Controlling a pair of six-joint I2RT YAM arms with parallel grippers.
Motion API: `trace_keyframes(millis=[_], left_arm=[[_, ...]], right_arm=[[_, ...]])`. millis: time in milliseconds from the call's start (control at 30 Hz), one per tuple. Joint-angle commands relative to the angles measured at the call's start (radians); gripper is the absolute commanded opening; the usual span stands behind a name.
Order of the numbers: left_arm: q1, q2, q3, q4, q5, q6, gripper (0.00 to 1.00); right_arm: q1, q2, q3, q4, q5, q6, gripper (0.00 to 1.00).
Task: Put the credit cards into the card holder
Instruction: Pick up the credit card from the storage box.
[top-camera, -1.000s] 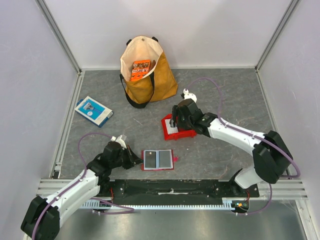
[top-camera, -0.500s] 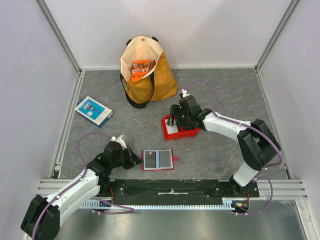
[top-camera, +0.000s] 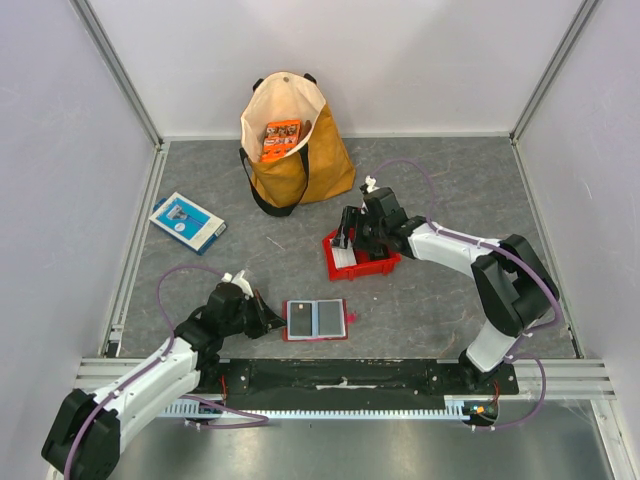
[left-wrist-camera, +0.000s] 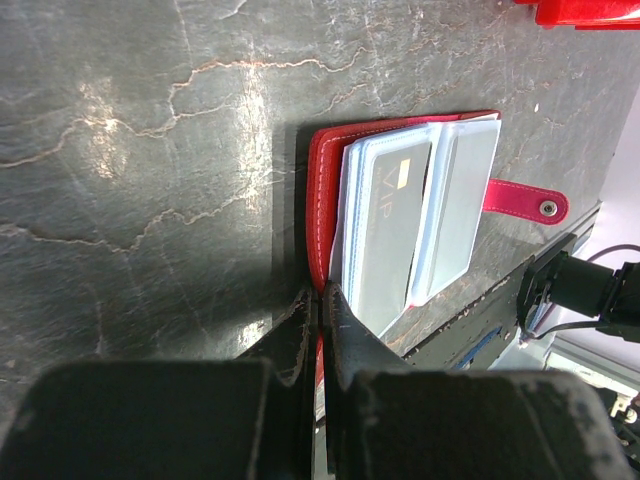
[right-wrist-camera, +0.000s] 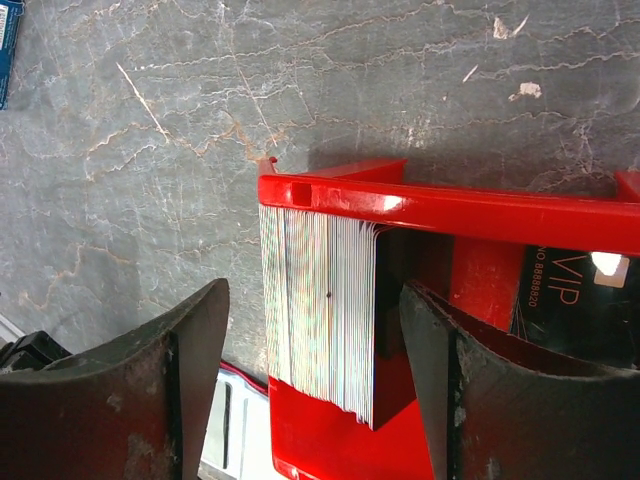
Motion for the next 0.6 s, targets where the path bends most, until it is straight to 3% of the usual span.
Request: trace_keyframes(millis=[0, 567], left_arm=[[0.0, 0.016, 0.012, 0.032, 0.018, -0.002, 0.02], [0.0, 0.033, 0.007, 0.048, 0.026, -0.001, 0.02]], right_arm=[[-0.003, -0.02, -0.013, 0.049, -0.056, 0.006, 0.75], [-0.014, -0.059, -0.036, 0.05, -0.042, 0.01, 0.51]])
